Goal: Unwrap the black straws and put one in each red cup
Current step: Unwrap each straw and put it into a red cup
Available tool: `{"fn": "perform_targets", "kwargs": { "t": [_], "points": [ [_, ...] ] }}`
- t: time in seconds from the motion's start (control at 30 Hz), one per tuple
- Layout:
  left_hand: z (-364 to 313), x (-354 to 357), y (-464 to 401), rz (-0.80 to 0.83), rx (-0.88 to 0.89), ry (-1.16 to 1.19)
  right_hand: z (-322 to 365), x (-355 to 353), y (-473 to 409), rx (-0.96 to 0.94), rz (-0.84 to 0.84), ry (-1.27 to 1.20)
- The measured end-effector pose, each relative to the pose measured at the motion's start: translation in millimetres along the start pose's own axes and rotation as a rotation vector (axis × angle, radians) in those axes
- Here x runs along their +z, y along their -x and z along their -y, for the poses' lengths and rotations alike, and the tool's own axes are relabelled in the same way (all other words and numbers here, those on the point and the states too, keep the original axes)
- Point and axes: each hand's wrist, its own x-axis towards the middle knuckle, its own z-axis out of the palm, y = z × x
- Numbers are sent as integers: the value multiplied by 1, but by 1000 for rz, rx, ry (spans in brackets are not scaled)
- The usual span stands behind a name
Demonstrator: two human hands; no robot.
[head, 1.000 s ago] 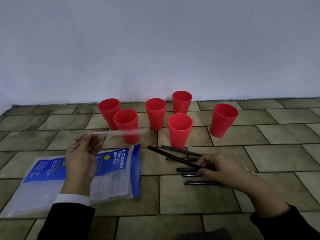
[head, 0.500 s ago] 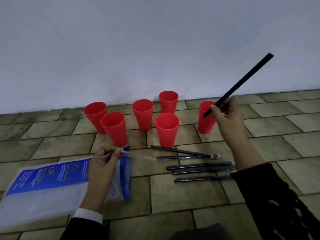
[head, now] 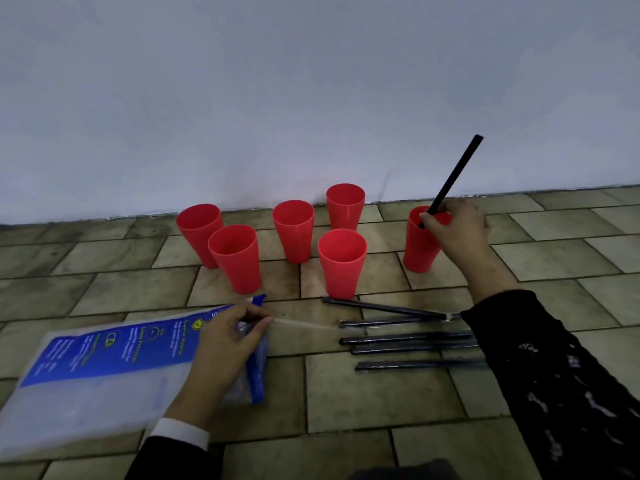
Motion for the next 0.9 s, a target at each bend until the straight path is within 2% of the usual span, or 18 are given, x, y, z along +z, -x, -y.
{"fn": "perform_targets", "kwargs": {
  "t": [0.23, 0.4, 0.47, 0.57, 0.6, 0.63, 0.67, 0.77, 0.9],
  "points": [
    [0, -5, -7, 39, 101, -284, 0, -1, 6, 22, 23, -142],
    [-1, -6, -8, 37, 120, -290, 1, -21, 28, -4, 65, -220],
    [1, -5, -7, 45, 117, -280, 1, -33, 45, -39, -35, -296],
    [6, -2, -7, 54, 162, -330, 0, -43, 81, -187, -309, -370],
    [7, 0, -6, 53, 192, -355, 0, -40, 93, -227, -344, -392],
    [6, 2, -4, 53, 218, -390, 0, -35, 104, -259, -303, -398],
    [5, 4, -3, 56, 241, -432, -1, -27, 112, -282, -193, -361],
    [2, 9, 2, 107, 282, -506, -9, 5, 121, -353, 129, -80],
    [-3, 9, 15, 149, 323, -517, -11, 24, 110, -356, 318, 135]
  ]
}}
